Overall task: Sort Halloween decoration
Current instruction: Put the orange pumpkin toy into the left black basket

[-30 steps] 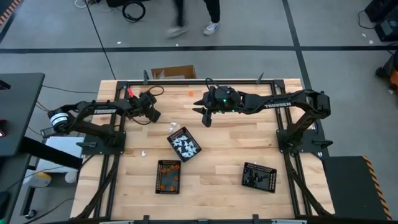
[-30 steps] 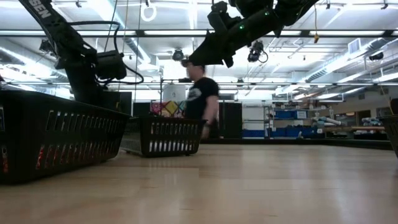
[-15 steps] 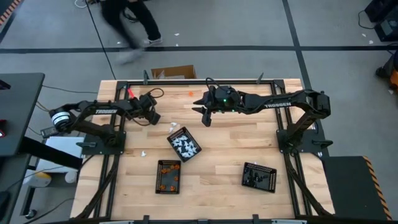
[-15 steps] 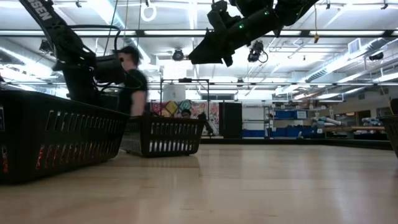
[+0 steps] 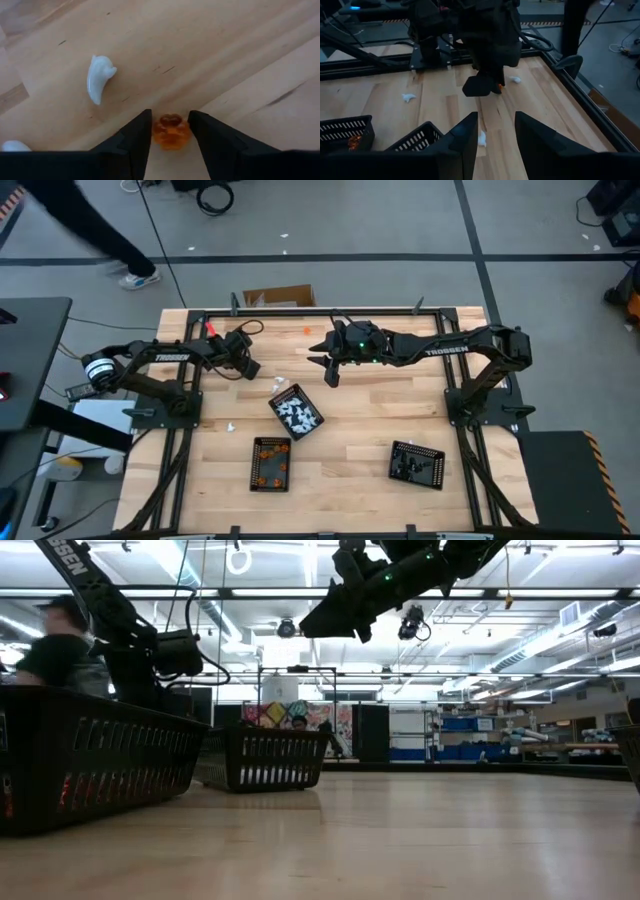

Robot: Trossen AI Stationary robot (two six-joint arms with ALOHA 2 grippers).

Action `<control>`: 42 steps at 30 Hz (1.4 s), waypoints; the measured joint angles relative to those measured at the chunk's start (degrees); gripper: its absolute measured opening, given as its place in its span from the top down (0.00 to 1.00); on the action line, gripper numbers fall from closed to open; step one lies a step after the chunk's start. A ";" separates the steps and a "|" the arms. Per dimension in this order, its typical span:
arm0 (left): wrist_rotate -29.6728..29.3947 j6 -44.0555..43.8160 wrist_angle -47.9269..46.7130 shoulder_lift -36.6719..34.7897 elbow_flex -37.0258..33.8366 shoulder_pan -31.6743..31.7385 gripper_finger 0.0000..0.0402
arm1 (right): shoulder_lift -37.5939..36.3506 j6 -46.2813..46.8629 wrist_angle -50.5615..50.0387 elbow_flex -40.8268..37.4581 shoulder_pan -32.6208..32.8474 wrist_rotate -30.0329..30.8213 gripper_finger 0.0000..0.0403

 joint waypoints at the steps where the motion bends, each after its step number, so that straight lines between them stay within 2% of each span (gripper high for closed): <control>1: 0.31 -0.02 -0.12 0.00 0.02 0.18 0.61 | 0.00 -0.04 0.08 0.00 0.00 0.00 0.67; 8: 0.61 1.04 0.09 -0.02 -0.05 0.24 0.71 | 0.00 -0.13 0.05 0.00 -0.02 0.00 0.67; 15: 0.30 2.98 0.15 -0.34 0.44 -0.28 0.71 | 0.02 -0.13 0.01 0.00 -0.02 0.00 0.67; 22: 1.93 4.79 -4.65 -0.11 5.21 -1.55 0.72 | 0.02 -0.13 -0.57 0.00 -0.02 0.01 0.67; 25: 5.27 6.12 -6.29 -0.13 7.89 -2.64 0.72 | -0.42 -0.10 -2.09 0.00 -0.02 0.86 0.67; 31: 19.89 8.05 -9.15 -0.20 12.30 -5.98 0.72 | -6.40 0.35 -8.05 0.07 0.10 5.09 0.67; 36: 31.66 8.85 -9.05 -0.24 15.83 -10.31 0.72 | -11.06 2.93 -17.44 0.07 1.14 13.80 0.67; 39: 33.19 8.45 -7.17 -0.30 18.51 -13.23 0.72 | -12.54 4.10 -19.39 -0.98 1.98 21.26 0.67; 42: 35.12 7.69 -6.47 -0.31 20.59 -17.25 0.72 | -14.64 4.06 -17.71 -4.33 2.34 25.05 0.67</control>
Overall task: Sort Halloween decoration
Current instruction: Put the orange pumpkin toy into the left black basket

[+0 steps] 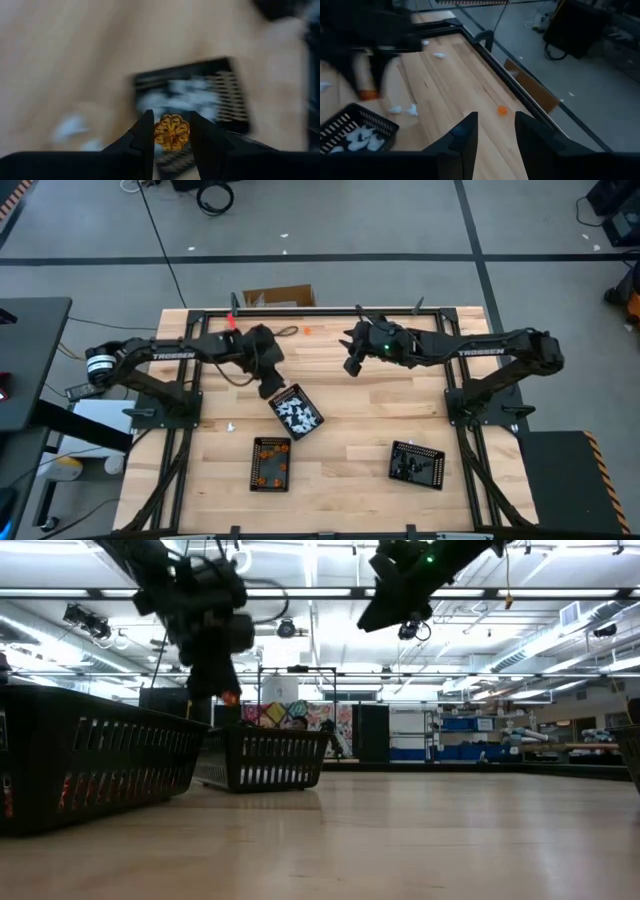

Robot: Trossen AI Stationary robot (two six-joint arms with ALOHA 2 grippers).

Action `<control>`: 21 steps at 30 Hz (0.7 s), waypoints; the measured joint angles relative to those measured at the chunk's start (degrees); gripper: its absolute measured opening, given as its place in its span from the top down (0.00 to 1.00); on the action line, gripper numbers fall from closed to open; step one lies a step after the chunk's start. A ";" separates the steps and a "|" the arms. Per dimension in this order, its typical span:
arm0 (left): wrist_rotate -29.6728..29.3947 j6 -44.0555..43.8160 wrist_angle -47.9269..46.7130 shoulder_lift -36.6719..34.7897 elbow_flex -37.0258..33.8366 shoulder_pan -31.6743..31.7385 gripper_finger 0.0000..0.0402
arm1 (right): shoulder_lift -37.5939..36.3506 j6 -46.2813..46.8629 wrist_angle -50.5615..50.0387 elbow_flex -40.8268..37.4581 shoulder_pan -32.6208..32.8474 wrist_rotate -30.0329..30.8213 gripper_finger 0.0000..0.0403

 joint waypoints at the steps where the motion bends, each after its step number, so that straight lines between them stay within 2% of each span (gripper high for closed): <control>1: 1.35 -0.28 0.12 0.00 0.48 -1.73 0.72 | -0.85 -0.04 0.56 -1.12 0.00 0.73 0.67; 9: 8.66 -5.75 2.90 -0.04 0.85 -18.93 0.72 | -9.44 0.53 5.24 -8.15 -1.67 1.07 0.67; 12: 8.48 -7.18 3.26 -0.04 0.85 -25.47 0.72 | -11.64 0.47 7.47 -9.71 -1.50 0.85 0.67; 15: 4.49 -7.54 3.59 0.10 0.85 -30.90 0.72 | -12.91 0.41 10.57 -11.00 -1.08 0.12 0.67; 18: -3.40 -7.85 3.81 0.17 0.85 -35.60 0.70 | -13.06 0.38 12.00 -11.62 -0.89 -1.21 0.67; 21: -9.95 -8.79 3.77 0.16 0.85 -38.24 0.65 | -12.82 0.36 12.12 -11.65 -0.87 -1.83 0.67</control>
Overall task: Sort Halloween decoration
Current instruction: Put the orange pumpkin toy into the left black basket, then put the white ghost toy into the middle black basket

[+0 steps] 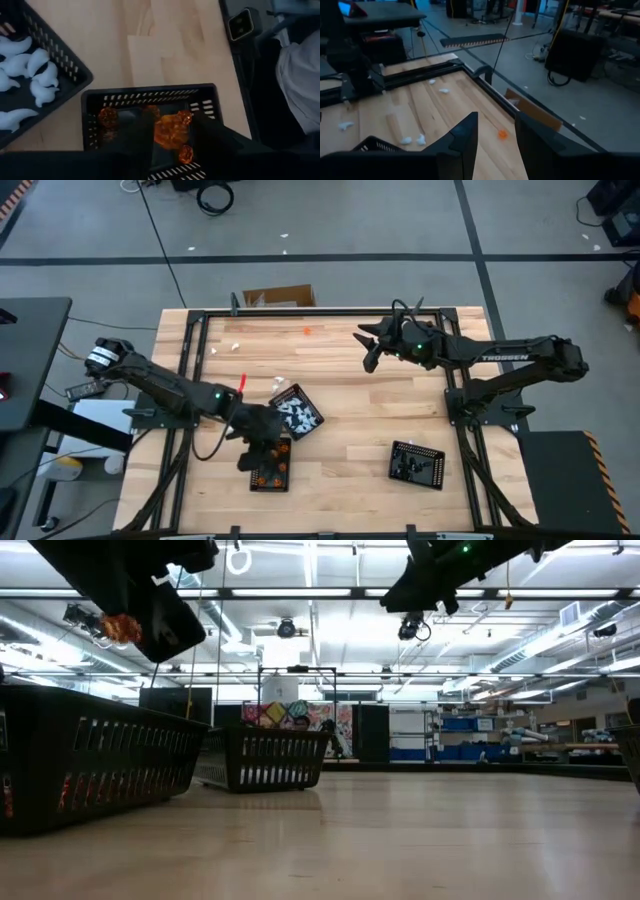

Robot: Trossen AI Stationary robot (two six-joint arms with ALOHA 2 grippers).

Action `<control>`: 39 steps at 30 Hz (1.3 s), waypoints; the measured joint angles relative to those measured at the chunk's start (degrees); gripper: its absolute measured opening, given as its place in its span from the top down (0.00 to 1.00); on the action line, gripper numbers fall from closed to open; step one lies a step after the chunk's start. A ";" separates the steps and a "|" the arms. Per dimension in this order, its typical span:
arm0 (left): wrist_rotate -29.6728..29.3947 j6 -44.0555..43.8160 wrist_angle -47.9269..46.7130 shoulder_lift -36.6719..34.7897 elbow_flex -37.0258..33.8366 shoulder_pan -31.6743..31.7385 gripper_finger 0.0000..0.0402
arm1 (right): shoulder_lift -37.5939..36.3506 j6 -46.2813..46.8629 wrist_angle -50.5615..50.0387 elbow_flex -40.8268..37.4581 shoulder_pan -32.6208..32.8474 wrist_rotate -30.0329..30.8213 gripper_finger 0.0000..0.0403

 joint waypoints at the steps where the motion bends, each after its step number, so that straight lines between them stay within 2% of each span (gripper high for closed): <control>1: -0.36 -0.40 0.00 0.00 0.00 -0.18 0.62 | 0.12 0.00 0.04 0.00 0.00 -0.30 0.67; 7: -0.61 -2.64 -3.66 0.01 0.04 -0.20 0.46 | 0.14 -0.01 0.28 -0.02 0.00 -0.34 0.67; 11: -0.65 -5.49 -18.58 -0.01 0.09 0.04 0.41 | 0.14 -0.41 0.27 -0.02 0.00 -0.34 0.67; 14: -3.15 -8.18 -25.90 -0.01 0.02 -0.15 0.41 | 0.14 -1.13 0.31 -0.02 0.00 -0.34 0.67; 19: -7.93 -8.11 -23.67 -2.50 0.15 -1.98 0.46 | 0.16 -1.49 0.64 -0.02 0.00 -0.34 0.67; 22: -14.78 -9.85 -34.19 -3.80 0.06 -3.88 0.50 | 0.16 -1.53 0.64 -0.02 0.23 -0.40 0.67; 25: -17.89 -12.65 -41.52 -3.96 -0.73 -5.55 0.52 | 0.18 -1.65 0.71 -0.02 0.44 -0.58 0.67; 34: -17.85 -15.40 -31.95 -3.88 -11.85 -4.47 0.53 | 0.29 -1.99 2.00 0.00 0.44 -0.81 0.67; 39: -17.83 -15.57 -28.86 -3.88 -14.19 -3.79 0.53 | 0.29 -1.99 1.98 0.00 0.44 -0.79 0.67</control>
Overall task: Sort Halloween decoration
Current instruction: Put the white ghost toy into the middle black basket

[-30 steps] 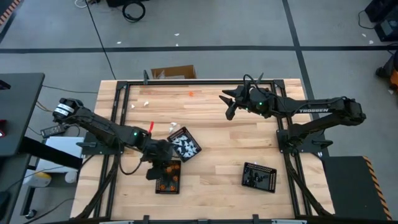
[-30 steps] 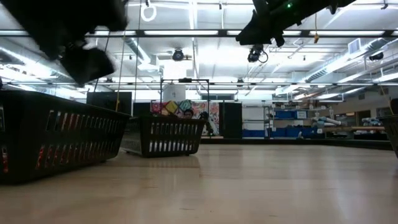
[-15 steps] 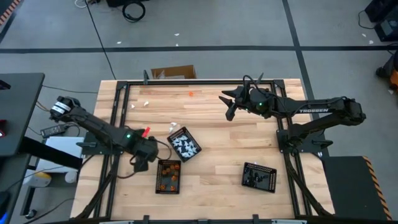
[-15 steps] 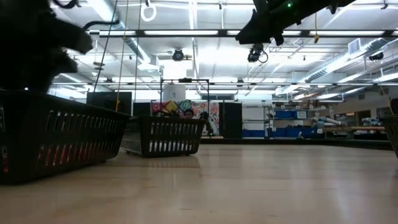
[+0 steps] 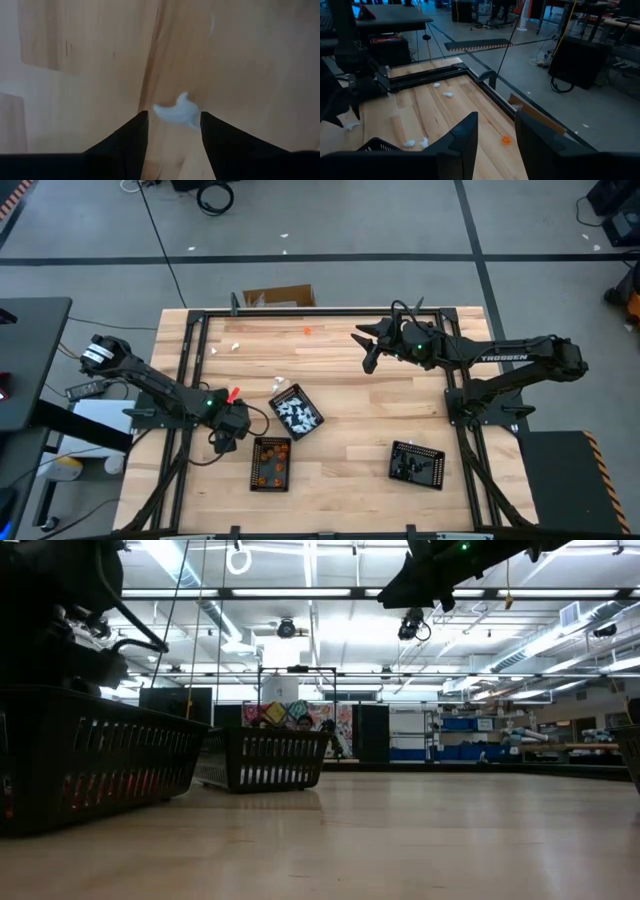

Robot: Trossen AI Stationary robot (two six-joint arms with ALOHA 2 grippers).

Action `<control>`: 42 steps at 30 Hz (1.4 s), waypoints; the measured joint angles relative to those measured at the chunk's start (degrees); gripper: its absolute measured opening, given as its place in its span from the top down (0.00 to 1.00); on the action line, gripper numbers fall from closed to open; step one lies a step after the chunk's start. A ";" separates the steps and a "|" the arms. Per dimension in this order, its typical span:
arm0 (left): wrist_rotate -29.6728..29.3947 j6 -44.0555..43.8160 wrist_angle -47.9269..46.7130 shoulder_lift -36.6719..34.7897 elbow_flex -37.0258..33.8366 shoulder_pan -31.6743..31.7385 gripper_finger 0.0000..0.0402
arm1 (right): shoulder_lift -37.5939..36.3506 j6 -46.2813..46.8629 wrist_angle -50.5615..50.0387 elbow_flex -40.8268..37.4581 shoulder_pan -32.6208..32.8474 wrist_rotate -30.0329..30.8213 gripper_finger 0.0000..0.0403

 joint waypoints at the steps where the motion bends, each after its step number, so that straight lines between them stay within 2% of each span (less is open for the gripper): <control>1: 0.00 0.01 0.36 0.00 -0.19 -0.03 0.53 | 0.00 0.00 0.00 0.00 0.00 0.00 0.67; 10: 1.77 -0.07 6.61 -0.27 -4.38 -0.11 0.53 | 0.01 0.00 -0.06 0.00 0.00 0.00 0.67; 16: 1.49 -1.19 6.82 -0.22 -4.44 -0.07 0.54 | 0.01 0.00 -0.04 0.00 0.00 -0.01 0.67; 27: 1.51 -1.60 7.07 -0.15 -4.46 -0.09 0.73 | 0.01 0.01 -0.05 0.00 0.00 -0.01 0.67; 36: 1.00 -1.08 2.62 0.13 0.35 -0.04 0.78 | 0.02 0.02 -0.07 0.00 -0.01 0.00 0.67; 42: 1.07 0.48 -3.54 0.11 7.03 -0.04 0.81 | 0.02 0.02 -0.11 0.00 0.00 0.00 0.67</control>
